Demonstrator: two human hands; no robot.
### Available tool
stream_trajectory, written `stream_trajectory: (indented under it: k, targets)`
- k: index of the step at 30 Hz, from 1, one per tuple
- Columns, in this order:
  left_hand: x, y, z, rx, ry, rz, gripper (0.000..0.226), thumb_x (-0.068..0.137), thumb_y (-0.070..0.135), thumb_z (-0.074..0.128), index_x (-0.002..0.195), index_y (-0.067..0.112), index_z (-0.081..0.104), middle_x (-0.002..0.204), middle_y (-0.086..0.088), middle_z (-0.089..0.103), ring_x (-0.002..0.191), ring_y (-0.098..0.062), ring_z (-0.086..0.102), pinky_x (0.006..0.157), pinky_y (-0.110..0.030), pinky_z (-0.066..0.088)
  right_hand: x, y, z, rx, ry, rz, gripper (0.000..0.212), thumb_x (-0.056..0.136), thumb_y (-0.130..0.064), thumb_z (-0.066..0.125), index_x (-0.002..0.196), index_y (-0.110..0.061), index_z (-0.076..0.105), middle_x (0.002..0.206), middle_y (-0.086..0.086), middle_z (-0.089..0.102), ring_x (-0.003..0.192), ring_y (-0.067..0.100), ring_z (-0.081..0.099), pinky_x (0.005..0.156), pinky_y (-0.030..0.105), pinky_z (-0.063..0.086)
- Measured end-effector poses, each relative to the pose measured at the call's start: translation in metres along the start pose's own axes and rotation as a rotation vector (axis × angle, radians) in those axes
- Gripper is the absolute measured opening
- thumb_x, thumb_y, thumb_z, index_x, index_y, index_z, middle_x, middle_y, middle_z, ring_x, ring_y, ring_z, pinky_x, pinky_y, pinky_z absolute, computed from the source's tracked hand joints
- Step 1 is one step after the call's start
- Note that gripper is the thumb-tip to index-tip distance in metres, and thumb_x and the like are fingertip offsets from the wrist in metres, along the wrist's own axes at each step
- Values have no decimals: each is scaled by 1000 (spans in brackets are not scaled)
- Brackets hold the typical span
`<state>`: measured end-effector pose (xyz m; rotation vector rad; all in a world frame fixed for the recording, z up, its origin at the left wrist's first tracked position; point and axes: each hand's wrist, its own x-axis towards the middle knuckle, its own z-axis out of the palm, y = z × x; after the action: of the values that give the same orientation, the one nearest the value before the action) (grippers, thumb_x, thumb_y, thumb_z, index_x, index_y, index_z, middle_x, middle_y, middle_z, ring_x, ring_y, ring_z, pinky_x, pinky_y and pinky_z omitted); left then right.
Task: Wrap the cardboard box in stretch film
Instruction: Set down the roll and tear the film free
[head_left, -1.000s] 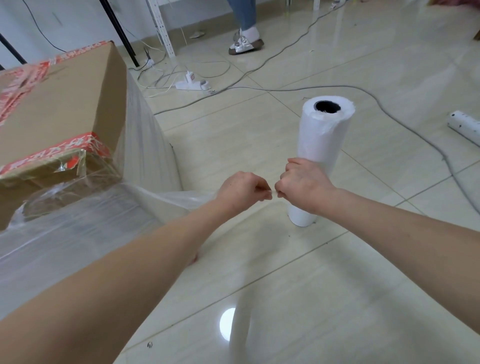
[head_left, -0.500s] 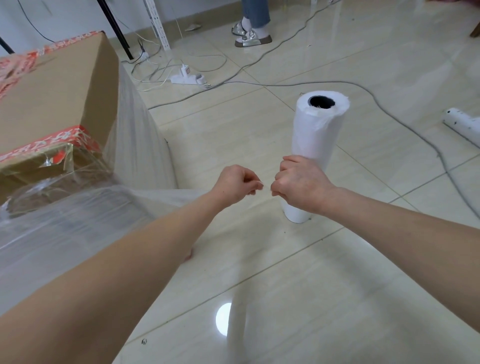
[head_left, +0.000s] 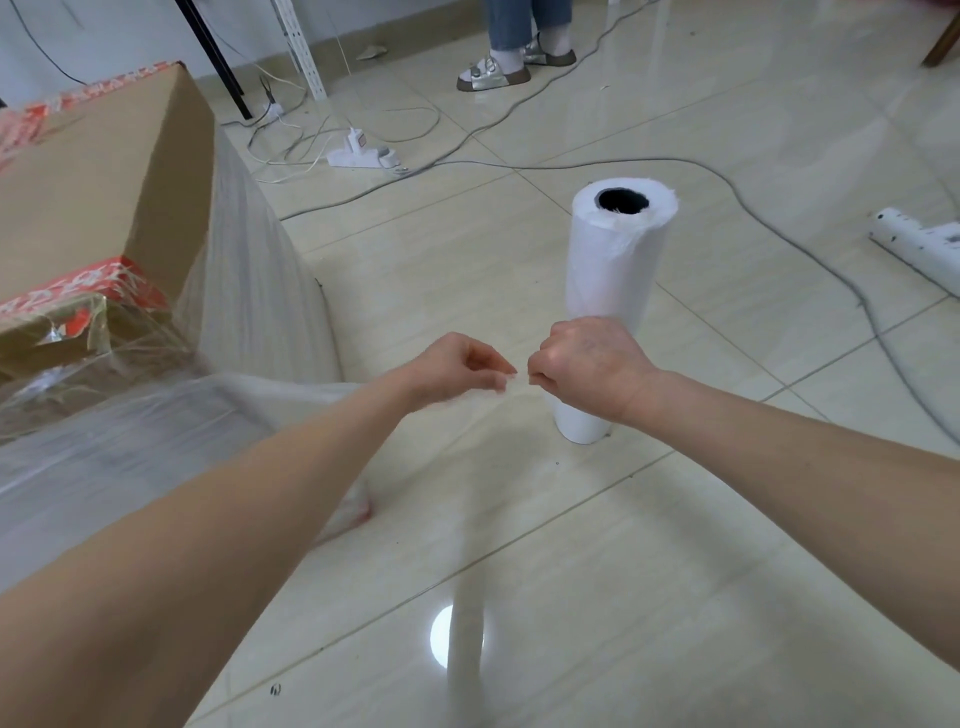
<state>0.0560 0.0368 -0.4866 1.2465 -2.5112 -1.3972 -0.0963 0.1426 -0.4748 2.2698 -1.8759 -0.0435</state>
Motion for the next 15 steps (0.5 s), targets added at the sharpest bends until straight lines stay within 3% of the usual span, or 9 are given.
stream_trajectory:
  k: [2,5,7,10,12,15]
  targets:
    - [-3,-3,-13,7,-119,-52,24,82,16,74,106,14,71,91,8,70,83,1,63,79,-10,46,1,-1,-4,-3,-64,42,32,102,-34,36,115,-23,63,110,1,65,105,24,59,68,28,35]
    - [-6,2,-29,24,-98,-55,38,78,14,77,114,14,66,101,3,67,92,-5,62,81,-9,44,2,-3,-3,-54,-90,56,31,103,-32,35,115,-20,62,112,1,64,105,25,59,67,28,34]
    - [-4,11,-30,124,11,36,51,73,23,81,121,19,62,109,5,63,103,-9,56,85,-15,41,3,-4,-3,-69,-116,63,30,103,-31,35,114,-19,61,111,2,63,104,25,59,67,28,34]
    - [-3,25,-14,458,114,268,69,63,43,84,125,25,59,113,14,59,107,-5,46,92,-21,36,5,-4,-4,-50,-123,85,31,103,-32,34,117,-21,59,112,0,63,104,24,60,67,29,33]
    - [-2,27,1,574,117,304,64,64,48,82,120,26,62,111,14,63,107,-8,49,93,-28,40,5,-4,-3,-31,-128,97,29,102,-33,36,116,-23,60,110,-1,64,103,23,61,67,28,34]
    - [0,23,19,510,180,271,34,72,35,79,100,19,70,95,6,71,94,-15,62,85,-35,47,5,-3,-2,-15,-100,113,24,102,-29,39,112,-25,60,106,-2,64,98,23,62,65,29,35]
